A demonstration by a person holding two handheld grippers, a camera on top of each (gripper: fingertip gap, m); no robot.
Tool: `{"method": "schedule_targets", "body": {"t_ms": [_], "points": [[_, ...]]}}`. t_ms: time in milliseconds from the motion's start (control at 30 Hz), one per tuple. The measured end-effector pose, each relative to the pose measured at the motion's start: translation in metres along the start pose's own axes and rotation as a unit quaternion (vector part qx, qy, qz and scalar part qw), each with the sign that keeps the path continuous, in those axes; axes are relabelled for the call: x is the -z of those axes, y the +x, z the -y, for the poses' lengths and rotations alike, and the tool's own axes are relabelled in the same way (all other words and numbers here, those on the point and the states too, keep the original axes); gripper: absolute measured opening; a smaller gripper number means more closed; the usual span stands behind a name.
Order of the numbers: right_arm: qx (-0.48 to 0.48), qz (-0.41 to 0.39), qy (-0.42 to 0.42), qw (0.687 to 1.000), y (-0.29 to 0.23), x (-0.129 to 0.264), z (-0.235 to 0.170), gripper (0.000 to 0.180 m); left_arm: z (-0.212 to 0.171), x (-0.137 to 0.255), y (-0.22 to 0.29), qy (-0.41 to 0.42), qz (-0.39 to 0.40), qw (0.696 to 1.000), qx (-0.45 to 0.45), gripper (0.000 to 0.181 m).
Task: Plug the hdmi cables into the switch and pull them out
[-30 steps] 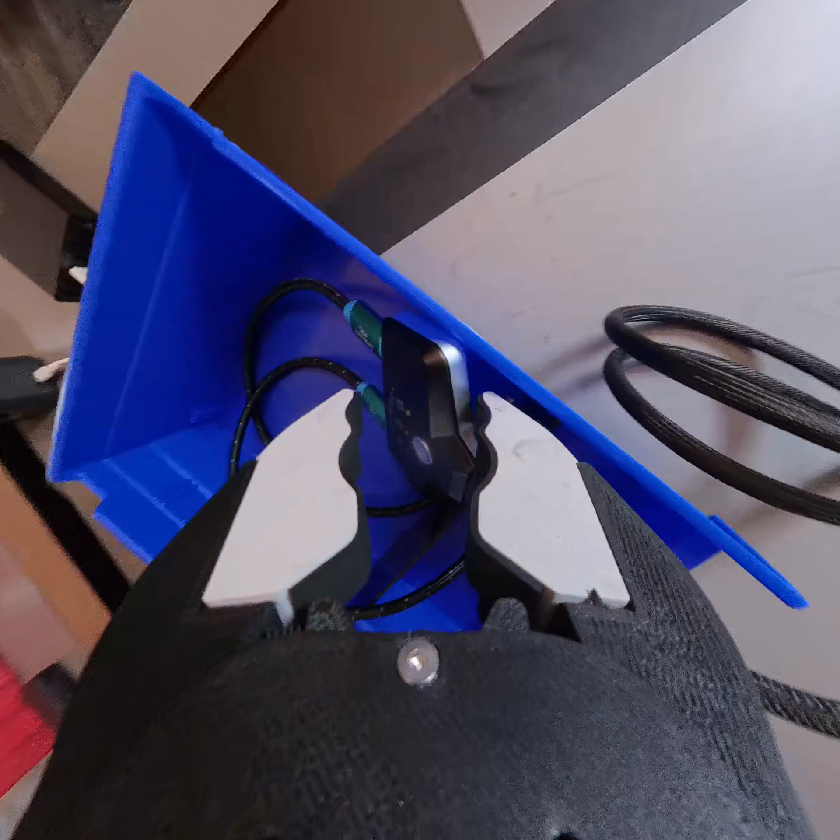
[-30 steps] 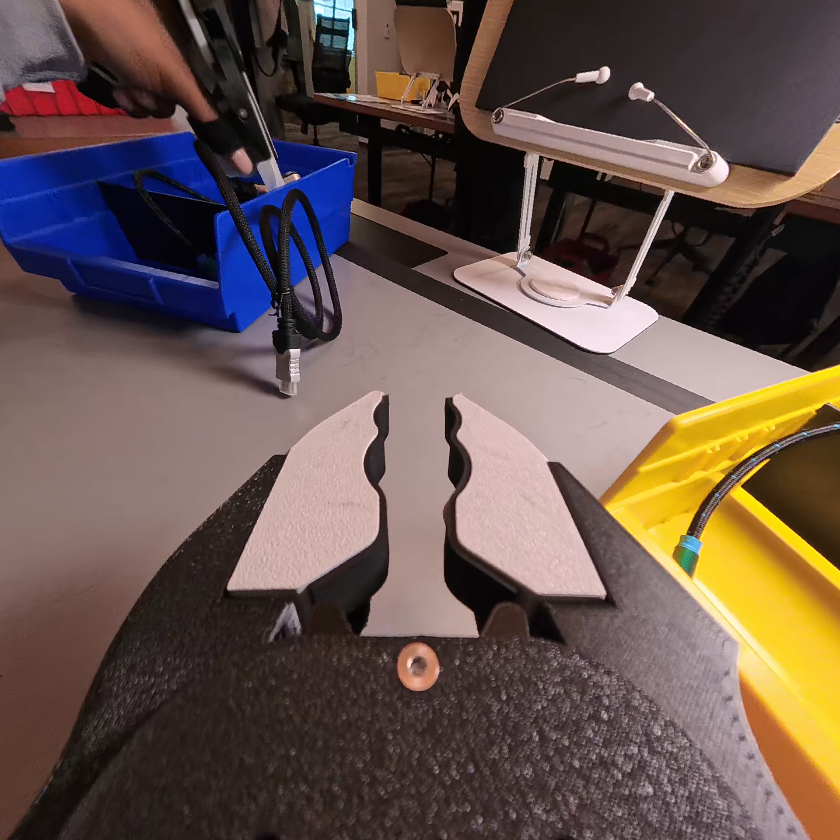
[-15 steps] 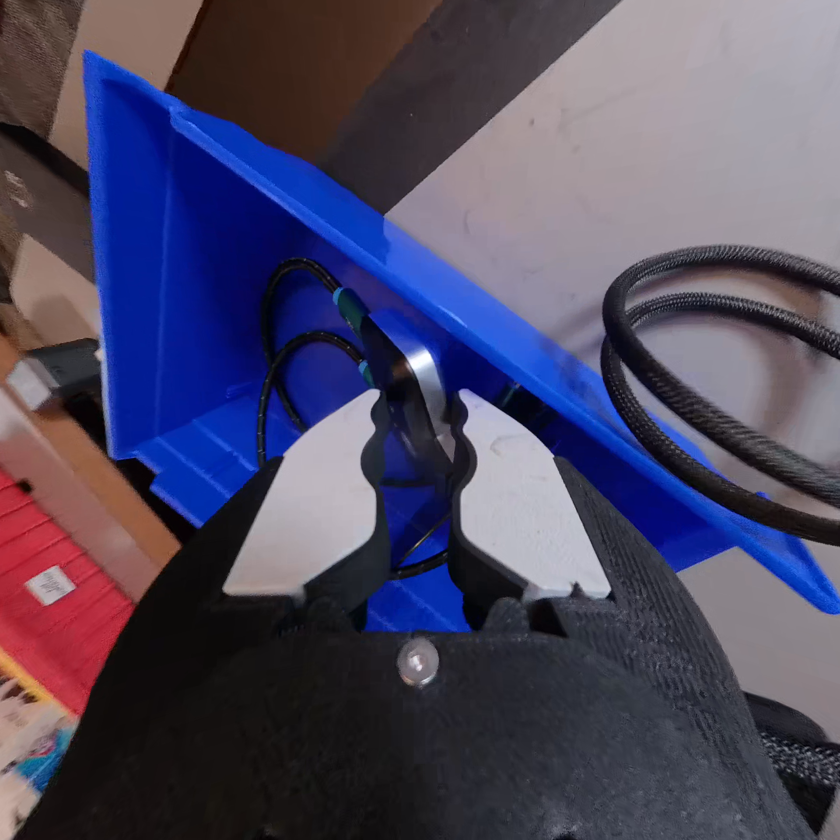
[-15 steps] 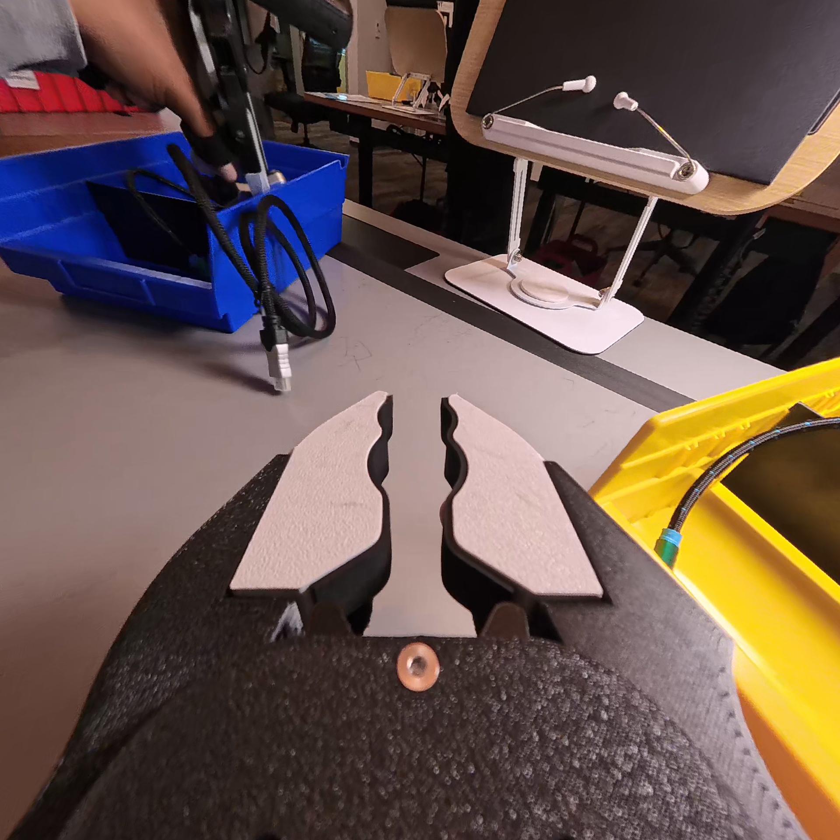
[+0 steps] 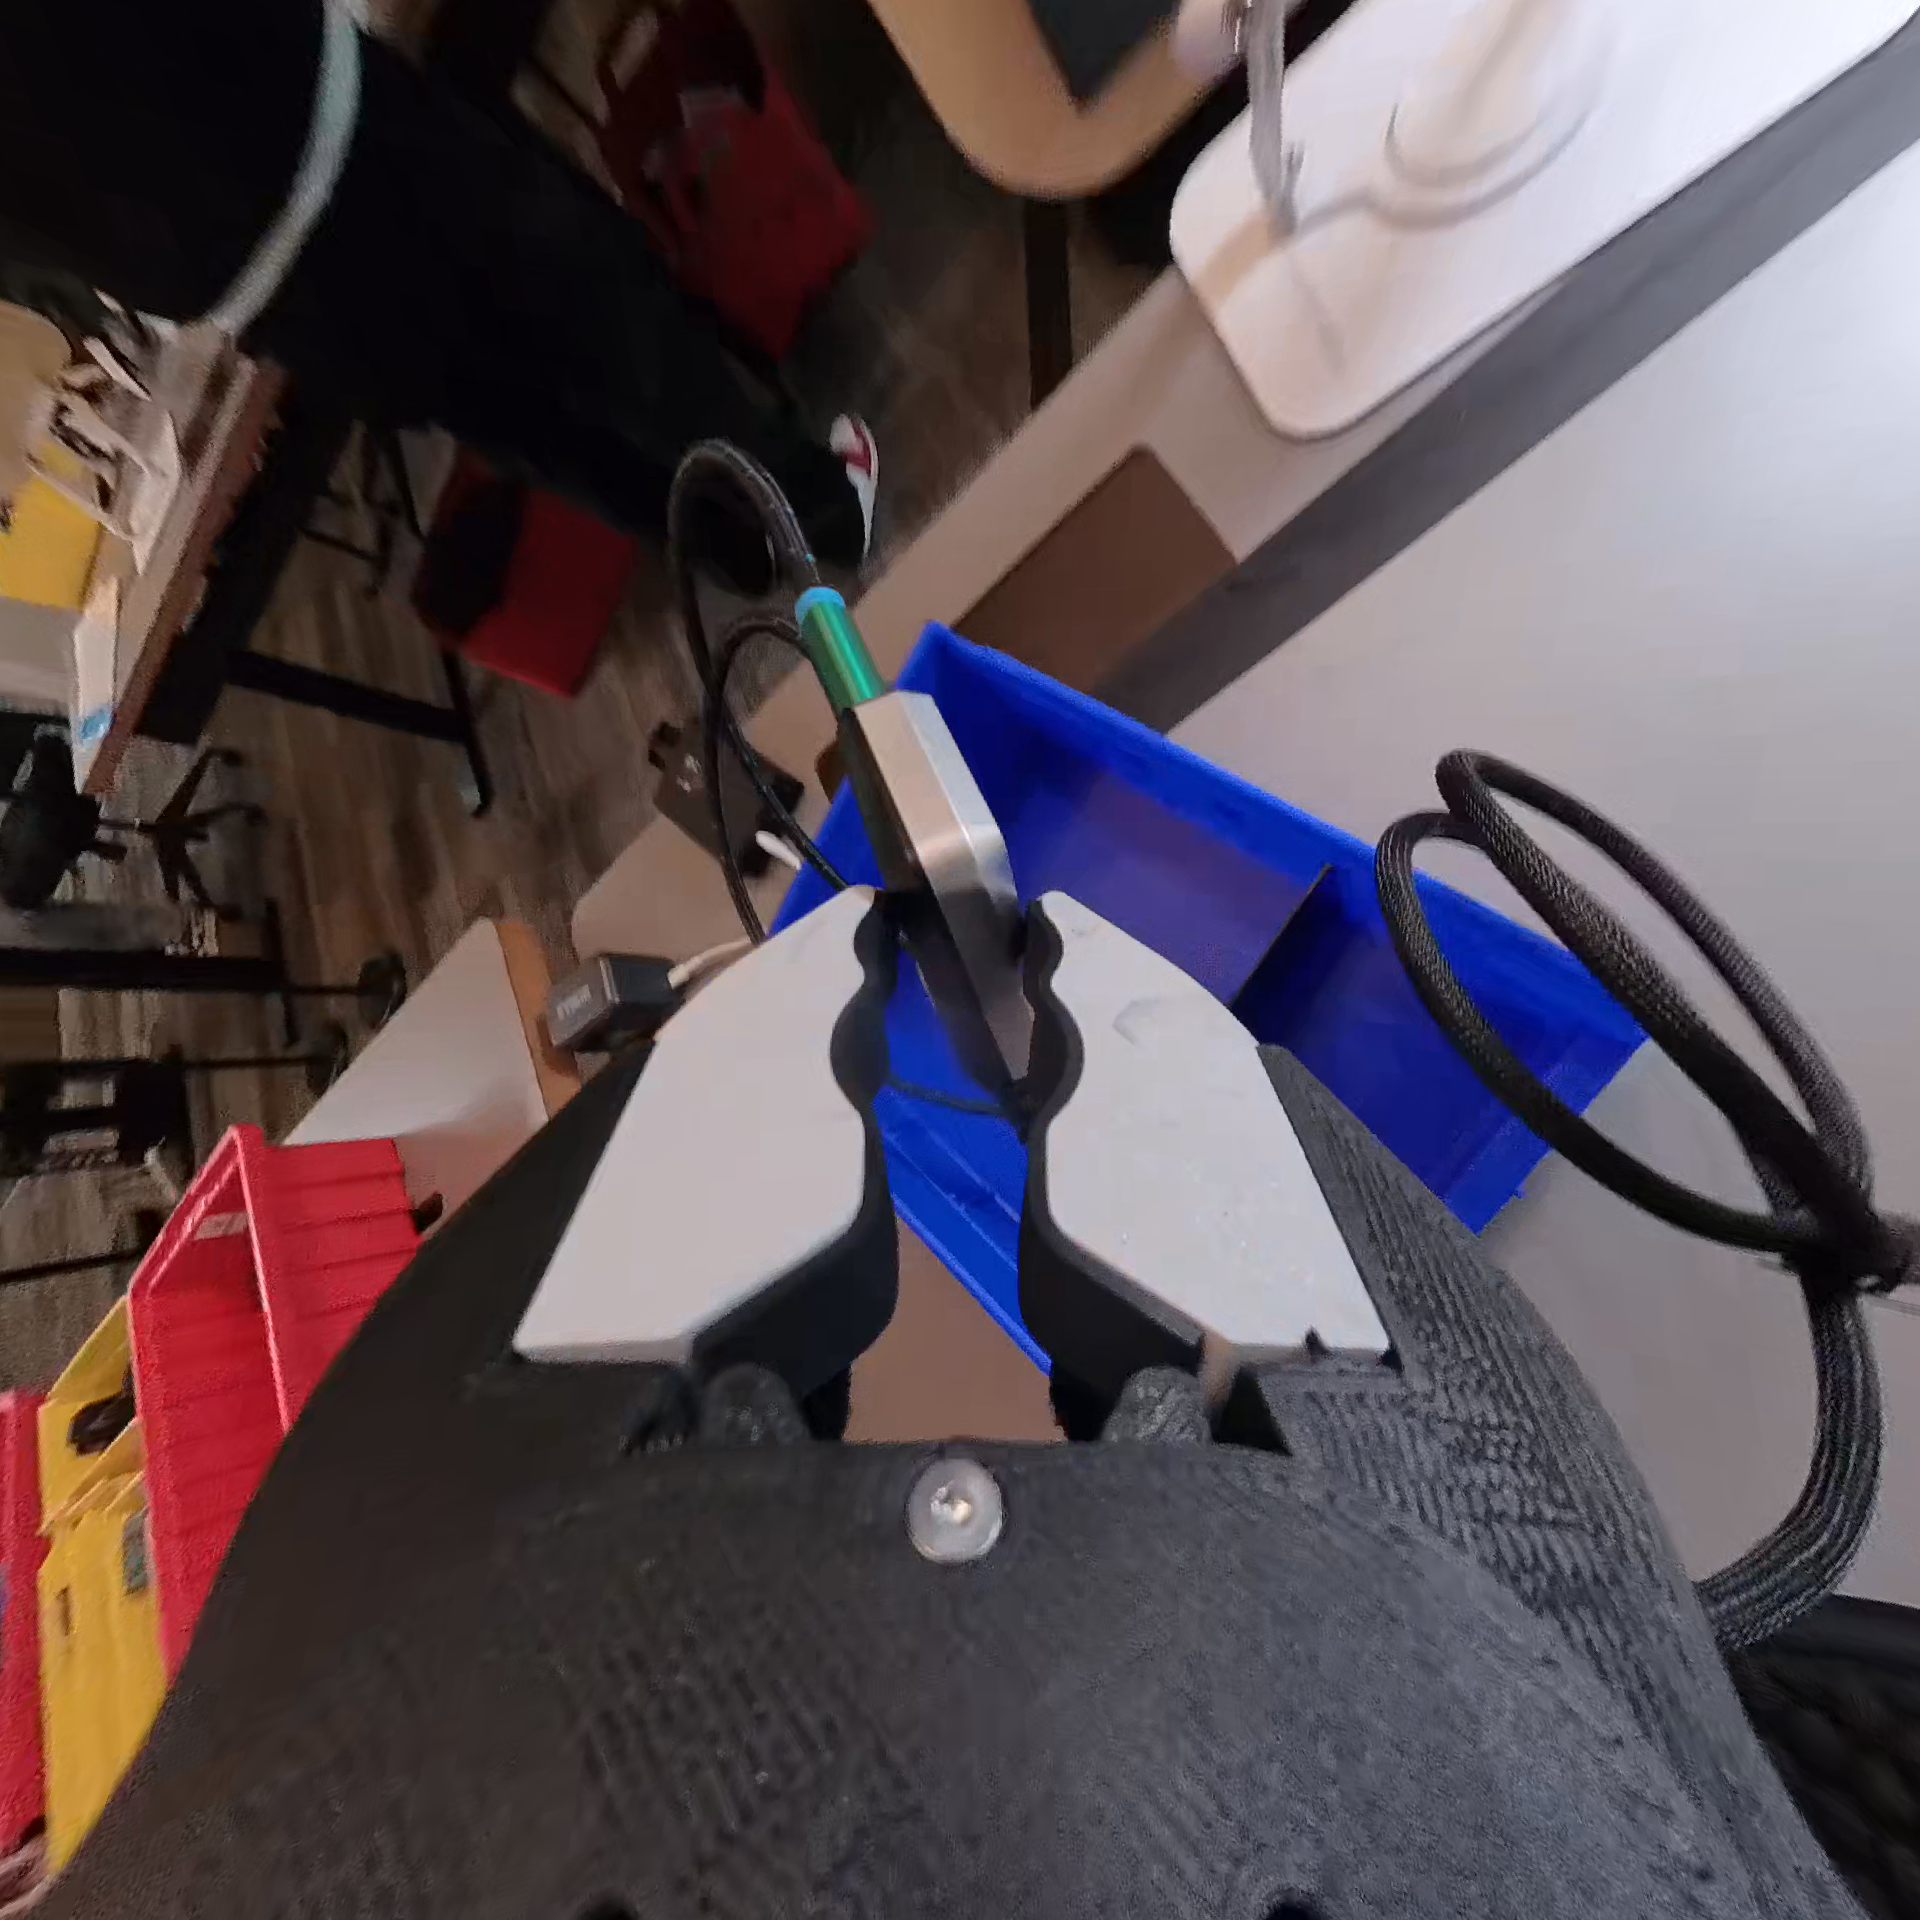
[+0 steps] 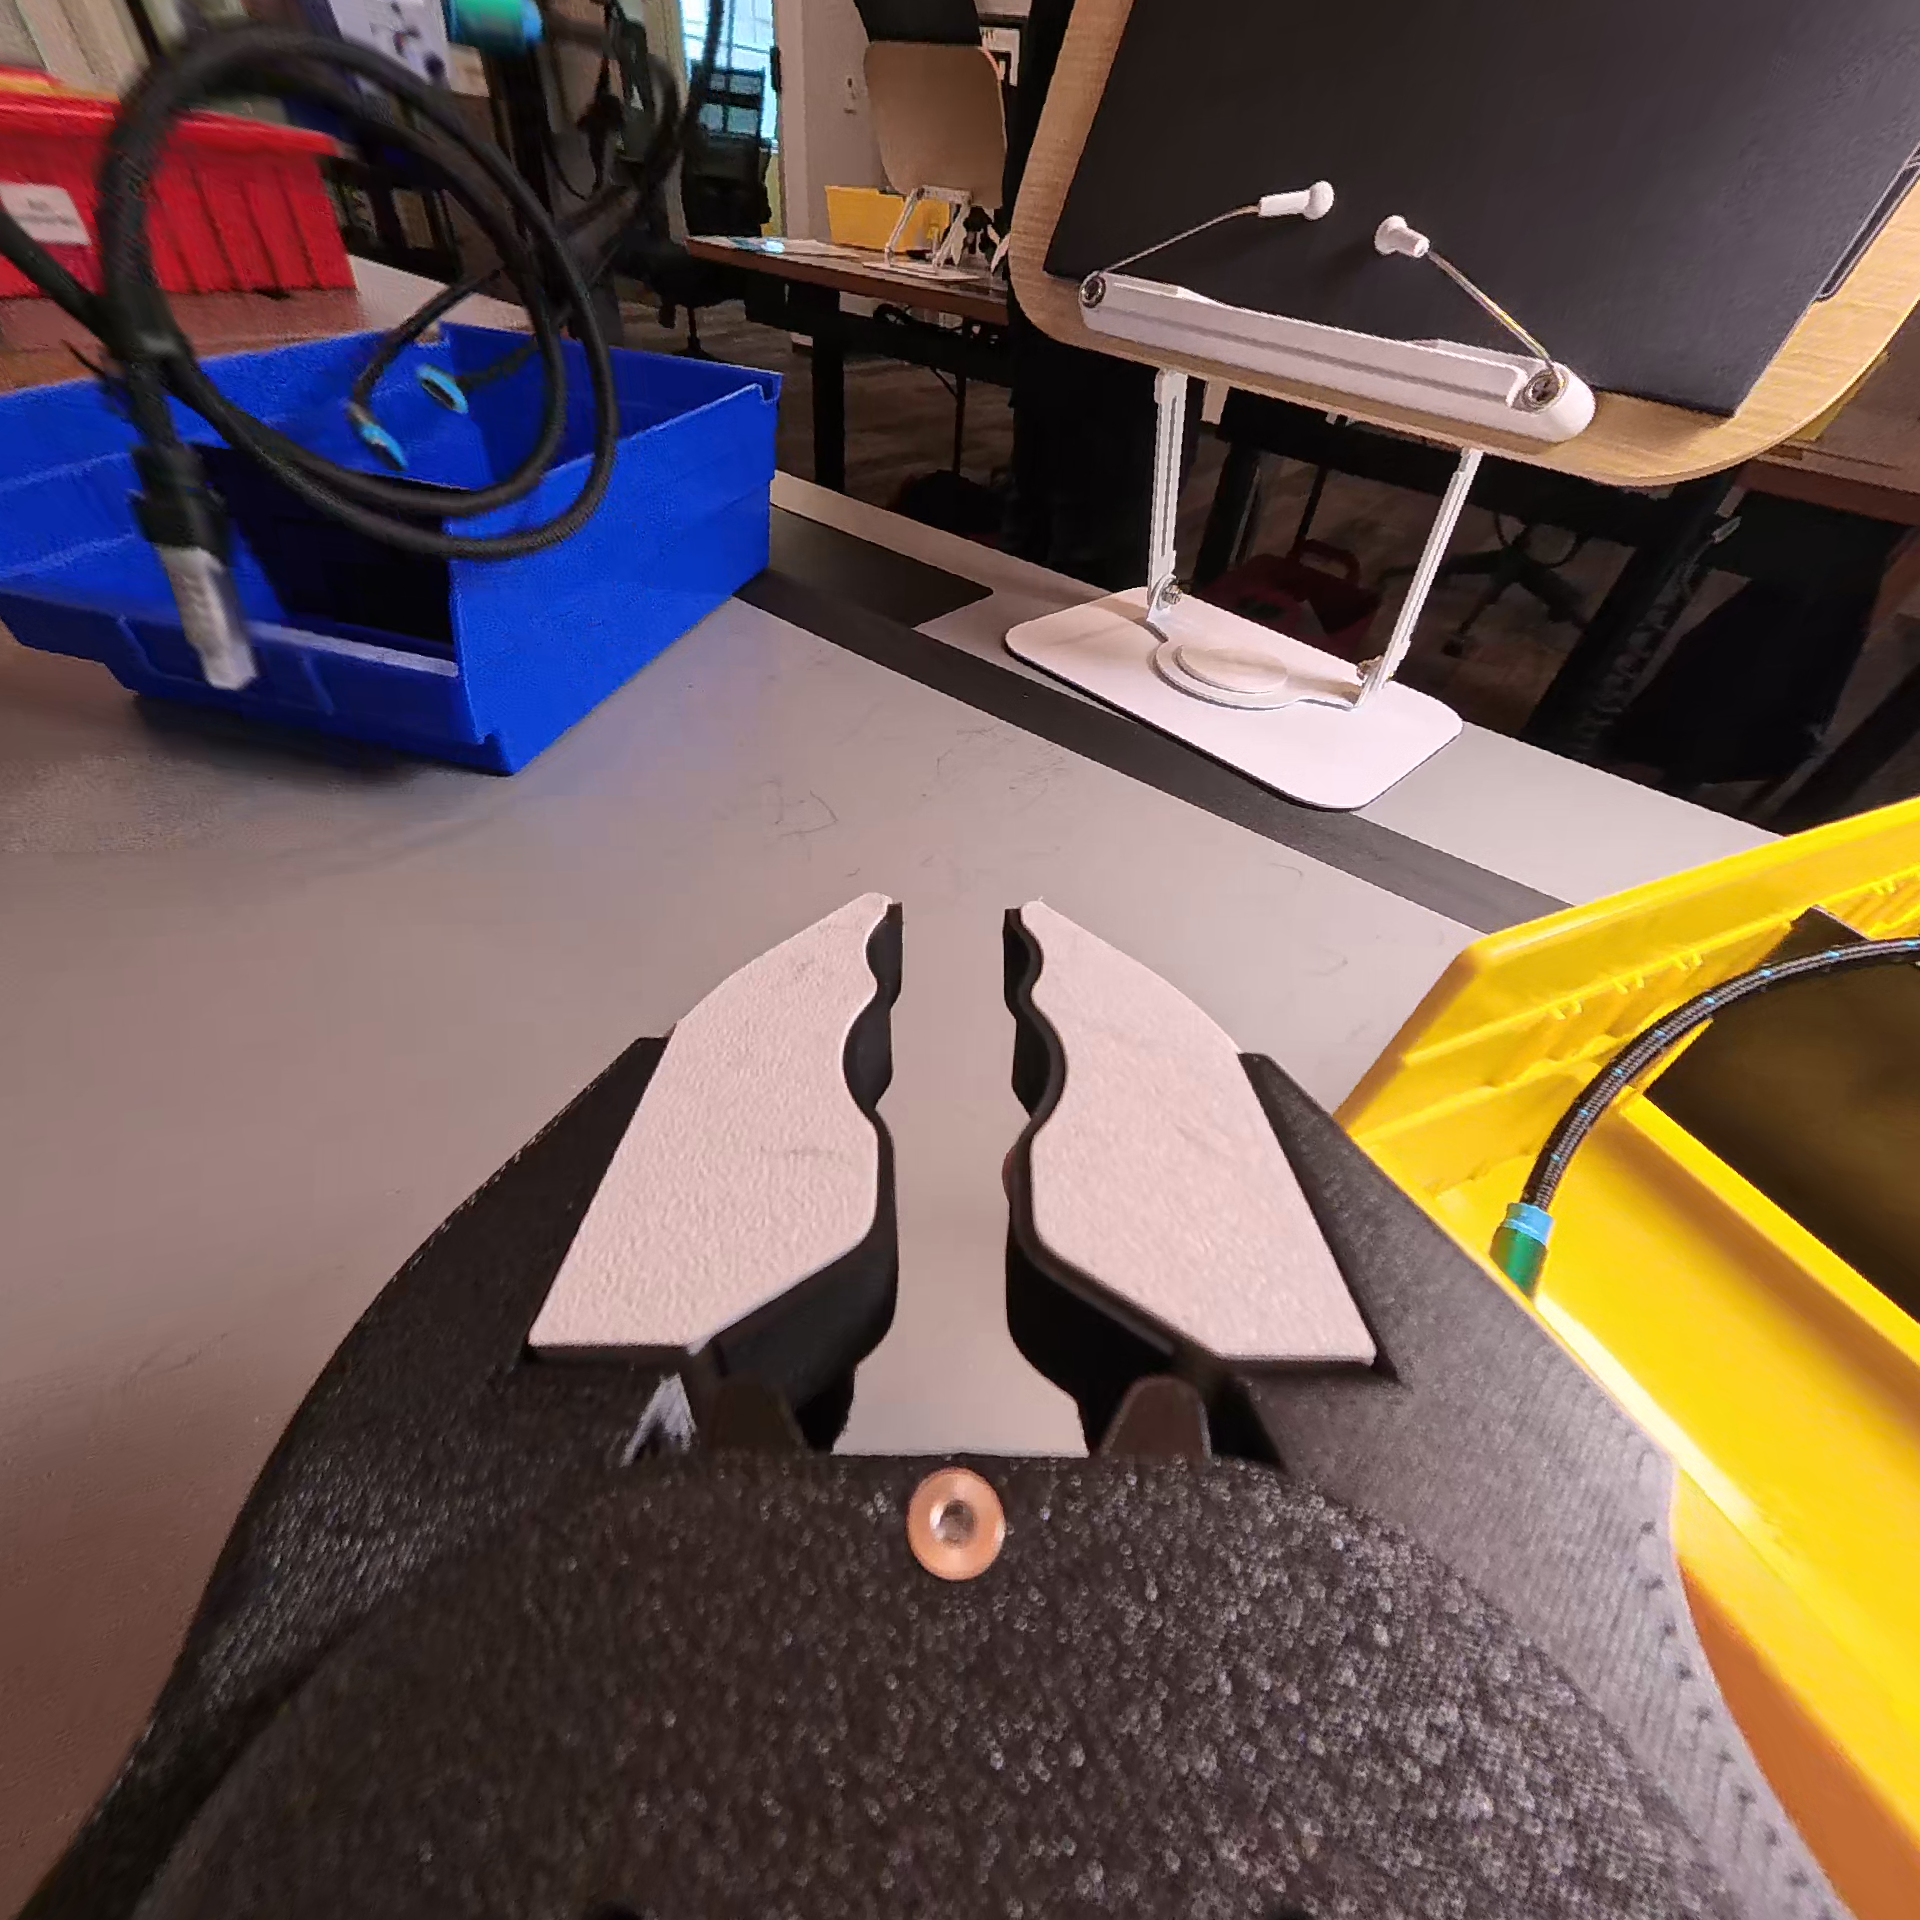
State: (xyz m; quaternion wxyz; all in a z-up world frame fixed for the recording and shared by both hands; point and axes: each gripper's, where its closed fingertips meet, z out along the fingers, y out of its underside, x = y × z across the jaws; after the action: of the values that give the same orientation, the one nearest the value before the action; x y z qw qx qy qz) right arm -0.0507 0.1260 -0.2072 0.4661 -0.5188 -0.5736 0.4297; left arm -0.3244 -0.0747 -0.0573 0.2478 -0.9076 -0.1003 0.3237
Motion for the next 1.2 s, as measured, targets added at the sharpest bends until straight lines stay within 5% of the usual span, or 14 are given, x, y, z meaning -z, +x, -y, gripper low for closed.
{"method": "schedule_targets", "body": {"t_ms": [33,200,333,433,633,800,933,1200], "points": [[-0.002,0.0,0.002,1.0,0.001,0.0,0.0,0.018,0.005,0.014,-0.006,0.023,0.002,1.0,0.007,0.025],[-0.021,-0.002,0.019,1.0,0.007,0.003,0.013,0.019,0.032,0.081,-0.016,0.158,-0.028,0.987,0.019,0.024],[-0.048,0.052,0.084,0.994,-0.006,0.008,0.062,0.021,0.054,0.127,0.012,0.293,-0.144,0.944,0.055,0.023],[-0.058,0.126,0.13,0.982,-0.029,0.01,0.113,0.023,0.068,0.15,0.049,0.391,-0.262,0.878,0.088,0.021],[-0.131,0.288,0.211,0.925,-0.07,0.019,0.2,0.036,0.087,0.168,0.126,0.506,-0.49,0.696,0.136,0.021],[-0.126,0.355,0.198,0.905,-0.086,0.019,0.203,0.034,0.089,0.167,0.176,0.527,-0.6,0.588,0.129,0.021],[-0.1,0.383,0.163,0.904,-0.088,0.013,0.182,0.022,0.087,0.154,0.197,0.505,-0.622,0.589,0.11,0.021],[-0.153,0.404,0.134,0.892,-0.078,0.006,0.167,0.021,0.087,0.132,0.205,0.506,-0.55,0.661,0.075,0.022]]}}
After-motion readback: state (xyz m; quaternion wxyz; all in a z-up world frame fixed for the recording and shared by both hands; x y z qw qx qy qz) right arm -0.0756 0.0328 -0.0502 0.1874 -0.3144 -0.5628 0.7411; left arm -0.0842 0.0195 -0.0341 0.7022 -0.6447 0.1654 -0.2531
